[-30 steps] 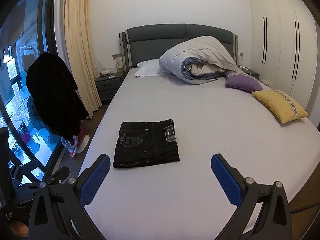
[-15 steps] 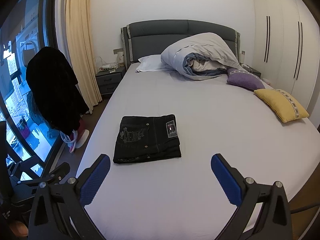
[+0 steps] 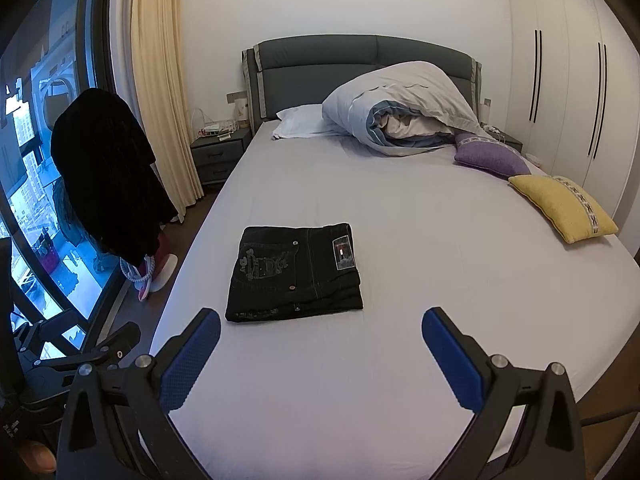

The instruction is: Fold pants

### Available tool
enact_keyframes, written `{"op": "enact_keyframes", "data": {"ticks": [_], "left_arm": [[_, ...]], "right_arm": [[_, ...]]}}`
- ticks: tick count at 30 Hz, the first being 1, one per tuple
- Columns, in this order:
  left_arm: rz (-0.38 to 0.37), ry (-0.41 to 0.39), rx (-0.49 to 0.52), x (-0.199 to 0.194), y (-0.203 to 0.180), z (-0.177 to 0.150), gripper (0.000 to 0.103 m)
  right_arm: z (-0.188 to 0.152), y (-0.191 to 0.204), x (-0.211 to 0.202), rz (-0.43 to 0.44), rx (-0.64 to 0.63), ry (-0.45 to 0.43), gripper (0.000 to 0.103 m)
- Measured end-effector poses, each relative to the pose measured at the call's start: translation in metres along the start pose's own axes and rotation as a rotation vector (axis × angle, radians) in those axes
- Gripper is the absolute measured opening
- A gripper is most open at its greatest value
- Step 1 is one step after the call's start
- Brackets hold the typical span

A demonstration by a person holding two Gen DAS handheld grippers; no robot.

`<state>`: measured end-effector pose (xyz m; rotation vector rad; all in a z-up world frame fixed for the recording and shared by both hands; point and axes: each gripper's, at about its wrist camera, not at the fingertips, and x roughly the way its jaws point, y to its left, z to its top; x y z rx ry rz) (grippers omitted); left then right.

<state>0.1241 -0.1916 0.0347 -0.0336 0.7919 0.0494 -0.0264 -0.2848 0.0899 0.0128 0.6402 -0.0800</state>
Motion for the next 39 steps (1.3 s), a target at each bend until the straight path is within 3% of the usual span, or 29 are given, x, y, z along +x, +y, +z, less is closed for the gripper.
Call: {"op": "enact_keyframes", "data": {"ticks": [39], "left_arm": [[-0.004, 0.008, -0.005, 0.002, -0.003, -0.002, 0.103]], "right_arm": [[-0.01, -0.006, -0.002, 0.003, -0.006, 0.016, 0.103]]}}
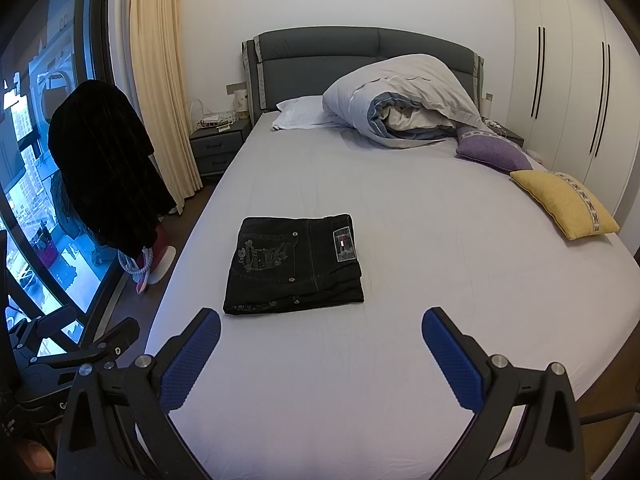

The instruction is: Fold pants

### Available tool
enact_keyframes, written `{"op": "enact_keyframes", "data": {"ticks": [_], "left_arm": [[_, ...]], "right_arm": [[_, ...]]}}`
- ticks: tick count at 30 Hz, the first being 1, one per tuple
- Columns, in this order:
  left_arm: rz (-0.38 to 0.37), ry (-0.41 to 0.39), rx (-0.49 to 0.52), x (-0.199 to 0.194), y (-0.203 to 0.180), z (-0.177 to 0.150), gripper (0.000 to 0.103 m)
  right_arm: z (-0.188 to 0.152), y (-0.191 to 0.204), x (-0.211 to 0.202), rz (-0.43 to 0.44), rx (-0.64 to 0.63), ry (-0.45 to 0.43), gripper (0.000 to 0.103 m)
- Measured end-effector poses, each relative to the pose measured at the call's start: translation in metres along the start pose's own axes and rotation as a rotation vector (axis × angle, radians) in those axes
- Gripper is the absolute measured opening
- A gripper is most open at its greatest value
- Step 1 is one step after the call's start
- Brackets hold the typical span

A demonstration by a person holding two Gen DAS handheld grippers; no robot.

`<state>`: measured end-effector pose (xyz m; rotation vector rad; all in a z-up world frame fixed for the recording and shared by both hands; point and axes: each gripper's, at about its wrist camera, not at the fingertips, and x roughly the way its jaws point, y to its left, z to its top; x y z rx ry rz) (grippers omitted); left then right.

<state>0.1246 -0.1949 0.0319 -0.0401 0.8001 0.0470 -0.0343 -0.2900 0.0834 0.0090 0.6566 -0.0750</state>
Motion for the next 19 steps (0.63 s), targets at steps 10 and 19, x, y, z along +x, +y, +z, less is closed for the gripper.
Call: {"op": "enact_keyframes", "data": {"ticks": [10, 19], "left_arm": [[-0.003, 0.008, -0.002, 0.001, -0.002, -0.006, 0.103], [-0.003, 0.014, -0.008, 0.004, 0.0, -0.01, 0.103]], "right_arm": [[0.005, 0.0, 0.002, 0.001, -0.002, 0.002, 0.103], [-0.007, -0.005, -0.002, 0.003, -0.002, 0.012, 0.103]]}}
